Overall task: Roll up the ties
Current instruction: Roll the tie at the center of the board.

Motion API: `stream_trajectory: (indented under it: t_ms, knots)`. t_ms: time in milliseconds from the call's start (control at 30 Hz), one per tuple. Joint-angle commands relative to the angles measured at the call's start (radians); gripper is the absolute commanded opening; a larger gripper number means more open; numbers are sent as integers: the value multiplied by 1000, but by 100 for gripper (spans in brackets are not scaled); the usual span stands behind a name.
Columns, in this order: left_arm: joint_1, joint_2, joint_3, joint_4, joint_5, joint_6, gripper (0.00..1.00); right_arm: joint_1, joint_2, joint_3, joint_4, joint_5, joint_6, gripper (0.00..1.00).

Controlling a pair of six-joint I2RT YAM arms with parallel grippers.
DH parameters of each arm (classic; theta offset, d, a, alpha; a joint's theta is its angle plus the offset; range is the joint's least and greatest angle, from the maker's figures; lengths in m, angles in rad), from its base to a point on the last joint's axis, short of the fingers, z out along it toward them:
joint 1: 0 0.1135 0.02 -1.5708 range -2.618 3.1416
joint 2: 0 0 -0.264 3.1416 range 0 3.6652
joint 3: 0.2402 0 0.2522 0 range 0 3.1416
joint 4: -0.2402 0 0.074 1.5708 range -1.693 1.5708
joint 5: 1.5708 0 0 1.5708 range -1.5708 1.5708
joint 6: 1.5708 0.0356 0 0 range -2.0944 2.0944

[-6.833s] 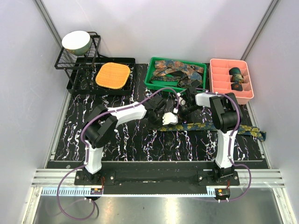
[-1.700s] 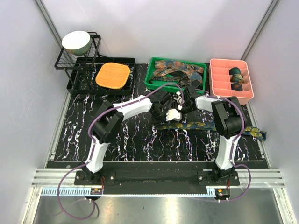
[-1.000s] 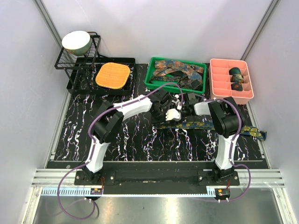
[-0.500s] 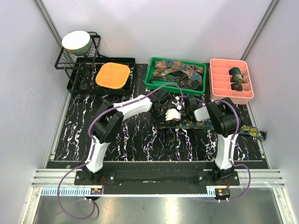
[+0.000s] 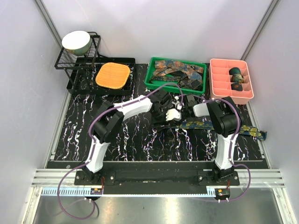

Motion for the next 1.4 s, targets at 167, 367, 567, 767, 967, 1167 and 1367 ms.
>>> stream_trajectory:
  t_ms: [167,367,567,767,967,1167,1367]
  knots:
    - [151,-170,-280,323,250,-152,79,-2,53,60,-200,183,-107,0]
    - [219,-361,-623,972,361,-335,83,-2,64,88,-260,175,-139,0]
    - [220,-332,-716,1175,435,-368,83,-2,99,137,-343,170,-182,0]
    - [214,-306,-755,1299,484,-401,78,-13,118,165,-432,193,-232,0]
    - [181,-337,-857,1458,465,-497,76,-16,139,189,-533,197,-318,0]
    - [135,-340,-953,1632,419,-534,76,-16,131,155,-568,126,-380,0]
    - [89,-299,-1025,1796,384,-532,77,-16,130,108,-572,62,-413,0]
